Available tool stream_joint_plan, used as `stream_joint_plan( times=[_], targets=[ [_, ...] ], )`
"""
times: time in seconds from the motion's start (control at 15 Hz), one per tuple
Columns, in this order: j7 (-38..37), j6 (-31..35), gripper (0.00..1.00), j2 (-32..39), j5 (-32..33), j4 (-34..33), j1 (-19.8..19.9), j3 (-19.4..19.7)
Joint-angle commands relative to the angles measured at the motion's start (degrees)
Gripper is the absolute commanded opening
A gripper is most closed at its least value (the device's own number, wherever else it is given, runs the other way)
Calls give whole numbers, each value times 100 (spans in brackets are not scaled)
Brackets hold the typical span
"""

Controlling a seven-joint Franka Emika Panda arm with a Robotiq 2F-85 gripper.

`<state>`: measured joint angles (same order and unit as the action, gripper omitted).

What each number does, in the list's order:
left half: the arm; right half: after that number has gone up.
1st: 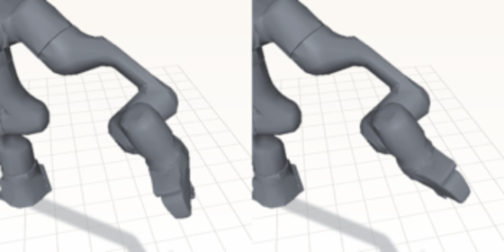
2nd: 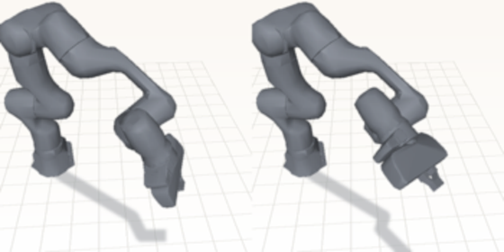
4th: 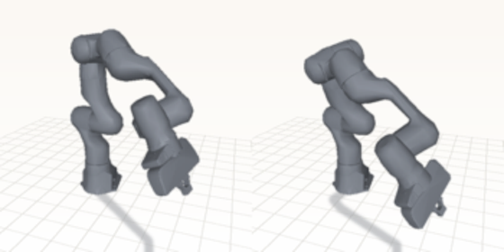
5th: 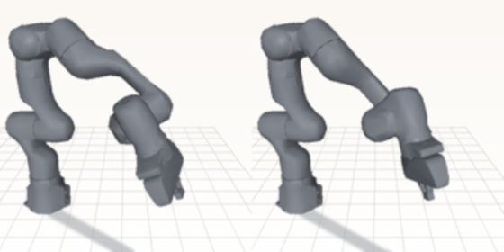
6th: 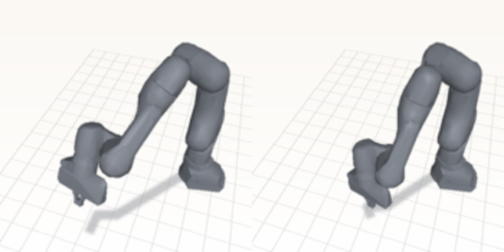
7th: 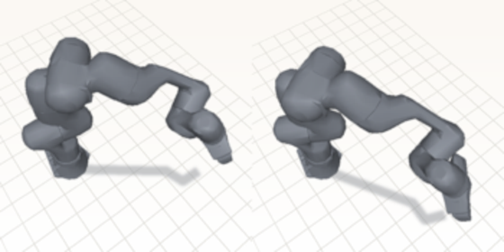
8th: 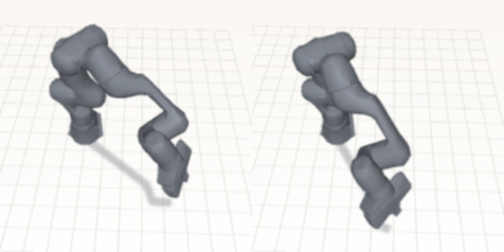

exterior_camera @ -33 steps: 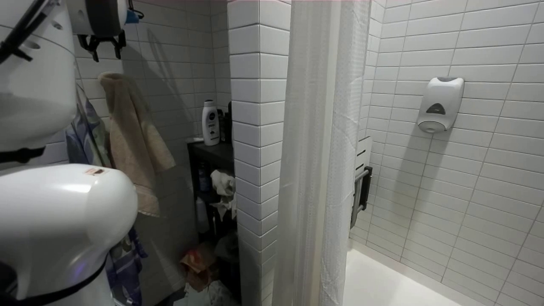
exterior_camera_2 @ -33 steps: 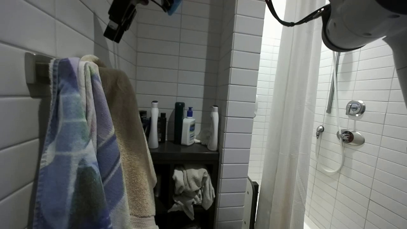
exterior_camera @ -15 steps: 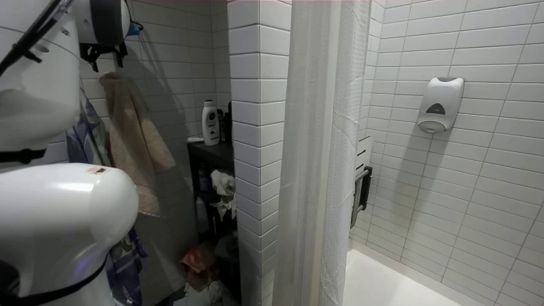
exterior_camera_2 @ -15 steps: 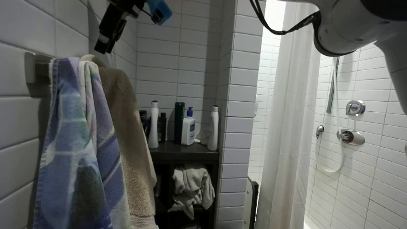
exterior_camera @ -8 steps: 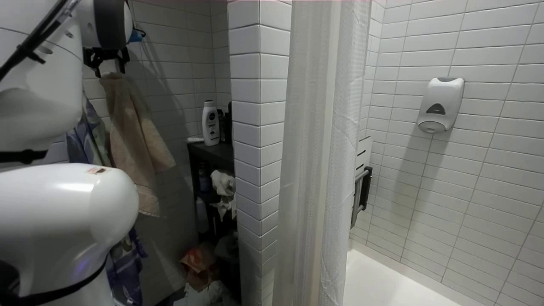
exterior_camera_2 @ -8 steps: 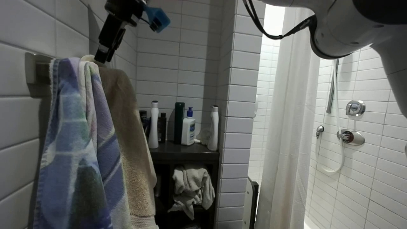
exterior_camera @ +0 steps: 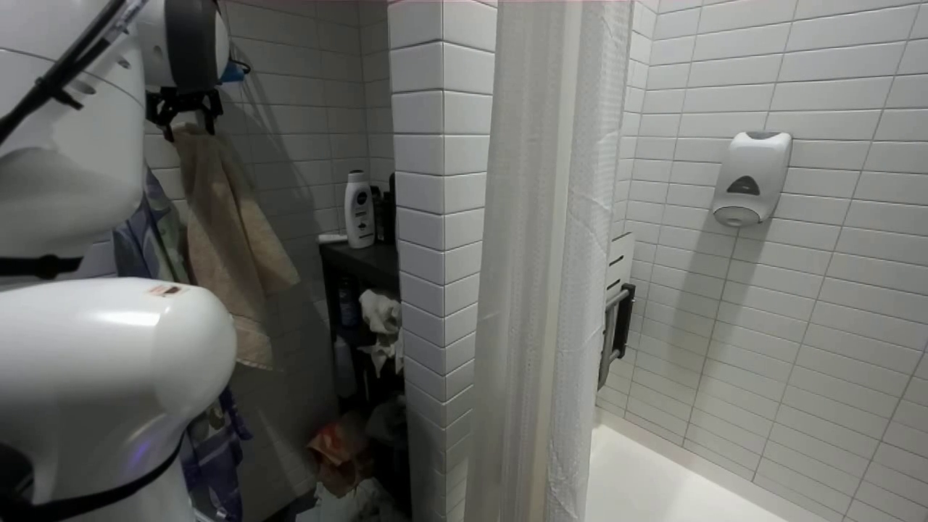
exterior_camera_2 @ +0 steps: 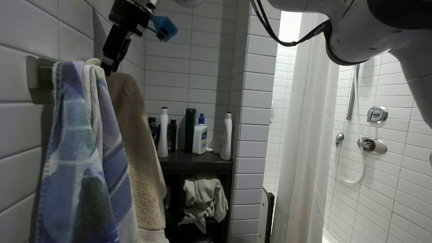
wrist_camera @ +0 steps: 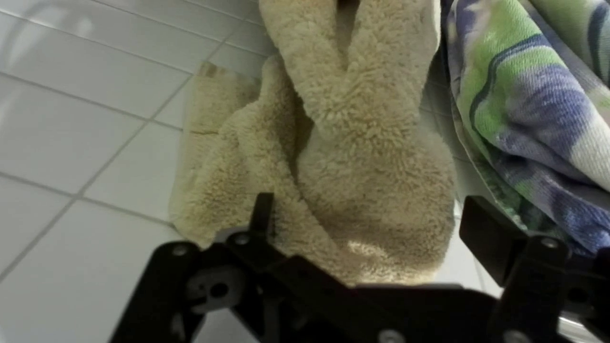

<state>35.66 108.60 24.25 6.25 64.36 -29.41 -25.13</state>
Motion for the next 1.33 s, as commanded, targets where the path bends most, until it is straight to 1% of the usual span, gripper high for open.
stream_joint_plan(
  times=[0.0, 0.13, 0.2, 0.27, 0.6, 0.8, 0.93, 1.0, 1.13, 1.27],
  targets=[
    [45, -84, 74, 153, 48, -274, -81, -13],
    [36, -99, 71, 182, 37, -317, -91, -10],
    [27, -100, 65, 185, 29, -326, -87, -7],
    [12, -98, 56, 186, 24, -336, -79, -1],
    [-91, -59, 19, 190, -21, -443, -17, 43],
    [-147, -57, 0, 147, -41, -430, 16, 59],
    [-253, -56, 4, 53, -38, -406, 34, 68],
    [-302, -54, 3, 8, -28, -410, 36, 71],
    [-513, -86, 4, -93, 5, -482, 25, 92],
    [-707, -97, 3, -174, 28, -578, 24, 109]
  ],
)
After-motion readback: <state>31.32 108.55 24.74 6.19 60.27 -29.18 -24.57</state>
